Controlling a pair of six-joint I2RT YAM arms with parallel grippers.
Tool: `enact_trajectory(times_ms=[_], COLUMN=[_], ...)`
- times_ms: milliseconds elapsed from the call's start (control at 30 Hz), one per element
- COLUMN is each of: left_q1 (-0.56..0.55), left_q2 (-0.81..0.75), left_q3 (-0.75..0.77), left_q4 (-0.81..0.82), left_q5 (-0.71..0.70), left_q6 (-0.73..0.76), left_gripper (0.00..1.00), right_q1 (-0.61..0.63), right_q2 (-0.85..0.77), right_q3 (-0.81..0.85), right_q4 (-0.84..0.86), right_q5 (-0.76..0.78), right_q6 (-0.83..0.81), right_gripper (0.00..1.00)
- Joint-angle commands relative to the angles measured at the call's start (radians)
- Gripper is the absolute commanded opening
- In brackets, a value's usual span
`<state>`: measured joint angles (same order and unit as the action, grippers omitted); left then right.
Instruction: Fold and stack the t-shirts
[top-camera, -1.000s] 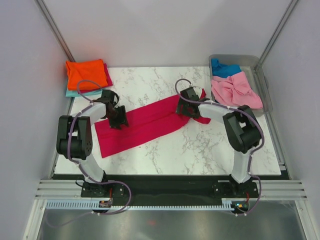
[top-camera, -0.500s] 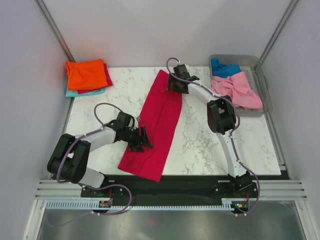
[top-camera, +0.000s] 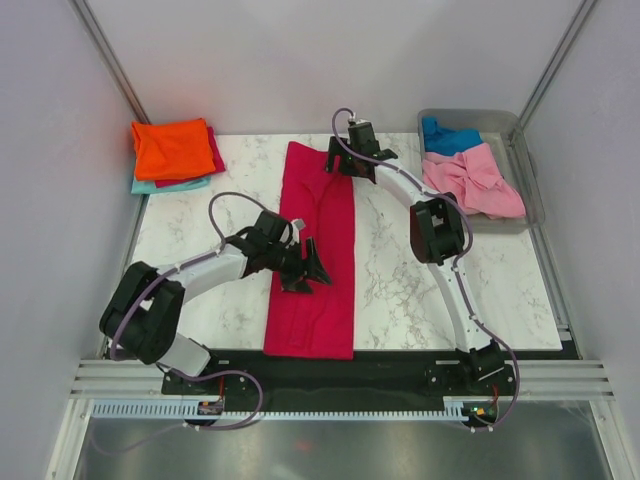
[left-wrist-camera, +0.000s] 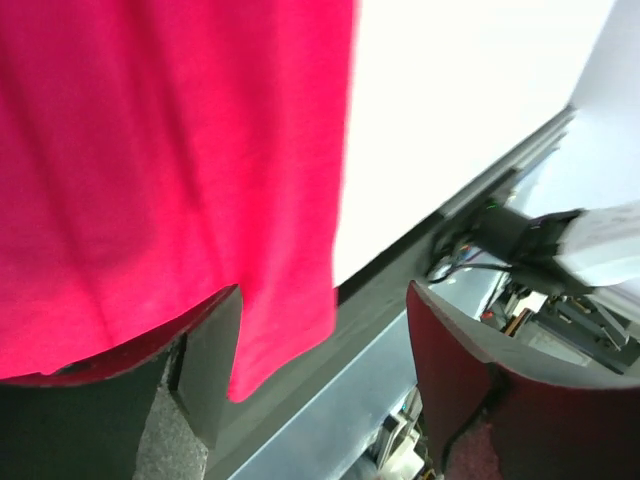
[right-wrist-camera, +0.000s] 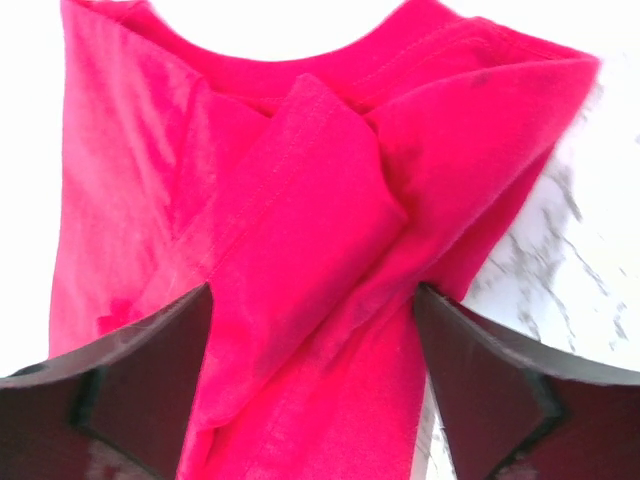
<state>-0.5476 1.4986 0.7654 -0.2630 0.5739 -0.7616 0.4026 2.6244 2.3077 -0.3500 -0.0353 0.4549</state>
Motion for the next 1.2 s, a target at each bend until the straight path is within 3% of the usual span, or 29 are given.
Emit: enact_trajectory(times_ms=[0, 133, 267, 367, 400, 533, 567, 667, 767, 867, 900, 967, 1167], left_q1=[-0.006, -0.006, -0.006, -0.006, -0.006, -0.011, -0.012, -0.031, -0.113, -0.202, -0.231, -0.258, -0.322], left_q2=[-0.046, -0.177, -0.335, -0.431, -0.49, -0.624, -0.646, -0.679, -0.673, -0.669, -0.67, -0.687, -0.726], left_q3=[0.118, 0.227, 0.268, 0.232, 0.195, 0.086, 0.039, -0.043, -0.115, -0.17, -0.182, -0.219, -0.284], left_q4=[-0.056, -0.191, -0.323, -0.393, -0.445, -0.554, -0.562, -0.584, -0.581, -0.59, -0.59, -0.591, -0.585], left_q5=[0.0, -0.063, -0.221, -0.321, -0.372, -0.514, -0.543, -0.54, -0.616, -0.655, -0.67, -0.698, -0.735], left_q6=[0.015, 0.071, 0.128, 0.131, 0.125, 0.065, 0.026, -0.045, -0.134, -0.233, -0.255, -0.31, -0.39], left_gripper=[0.75, 0.77, 0.78, 0.77, 0.77, 0.81, 0.81, 0.8, 0.78, 0.75, 0.75, 0.7, 0.61], right_q1=[-0.008, -0.011, -0.018, -0.018, -0.015, 0.034, 0.098, 0.223, 0.454, 0.609, 0.712, 0.851, 1.056], right_q2=[0.062, -0.035, -0.27, -0.436, -0.566, -0.922, -1.06, -1.242, -1.471, -1.57, -1.598, -1.578, -1.399], right_q3=[0.048, 0.058, -0.072, -0.285, -0.359, -0.911, -0.998, -1.284, -1.496, -1.666, -1.694, -1.729, -1.703], right_q4=[-0.033, -0.035, -0.041, -0.057, -0.057, -0.009, -0.004, -0.004, -0.056, -0.066, -0.061, -0.067, -0.044], right_q5=[-0.081, -0.094, -0.066, -0.008, 0.004, 0.087, 0.131, 0.195, 0.291, 0.353, 0.383, 0.419, 0.512], right_q6=[-0.039, -0.1, -0.137, -0.134, -0.119, 0.022, 0.077, 0.213, 0.412, 0.575, 0.655, 0.721, 0.864], right_gripper=[0.93, 0.98, 0.98, 0.98, 0.98, 0.96, 0.96, 0.96, 0.96, 0.93, 0.91, 0.89, 0.87])
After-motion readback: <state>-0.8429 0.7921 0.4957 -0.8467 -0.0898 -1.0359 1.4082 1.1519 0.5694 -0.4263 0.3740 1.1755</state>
